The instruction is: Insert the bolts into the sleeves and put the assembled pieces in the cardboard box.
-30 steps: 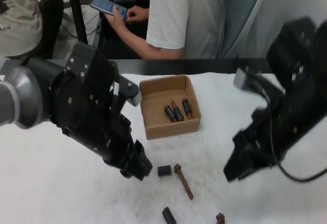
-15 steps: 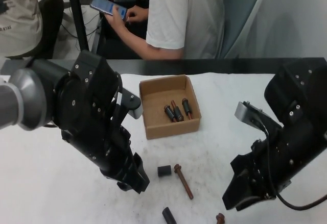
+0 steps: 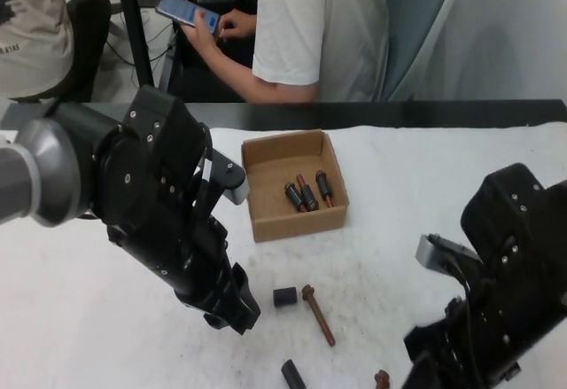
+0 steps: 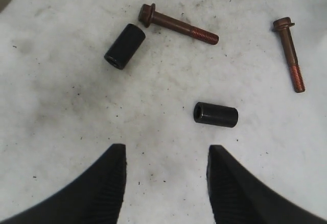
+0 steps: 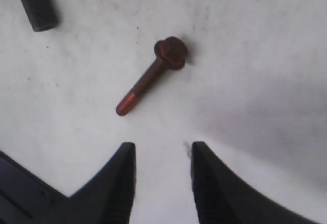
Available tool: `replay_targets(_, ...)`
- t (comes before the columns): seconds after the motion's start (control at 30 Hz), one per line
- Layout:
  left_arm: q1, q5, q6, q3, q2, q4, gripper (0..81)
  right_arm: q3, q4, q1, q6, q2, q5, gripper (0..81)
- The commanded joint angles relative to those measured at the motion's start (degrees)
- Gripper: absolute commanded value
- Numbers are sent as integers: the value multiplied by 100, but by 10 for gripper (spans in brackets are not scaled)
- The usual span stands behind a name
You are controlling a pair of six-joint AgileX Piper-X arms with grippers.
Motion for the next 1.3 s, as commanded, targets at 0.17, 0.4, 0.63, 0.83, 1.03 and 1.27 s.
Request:
replay_targets(0.17, -24, 15, 0, -30, -17, -30, 459, 6, -976, 229, 907, -53, -181, 342)
replay_targets(0.4, -24, 360, 0, -30, -17, -30, 459, 6, -1204, 739, 1104, -53, 9, 342)
replay_targets(0.63, -287, 355, 607, -14, -17, -30, 459, -26, -1353, 617, 1191, -53, -90, 342)
replay_targets(0.83, -590, 65, 850, -15, 236, -147, 459, -277, -1191, 435, 1191, -53, -509, 342)
replay_targets(1.03, -607, -157, 511, -15, 646, 281, 459, -867, -1048, 325, 1116, -155, -525, 342)
replay_targets(1.27, -607, -157, 511, -37, 686, 262, 459, -1008, -548, 325, 851, -193, -44, 307)
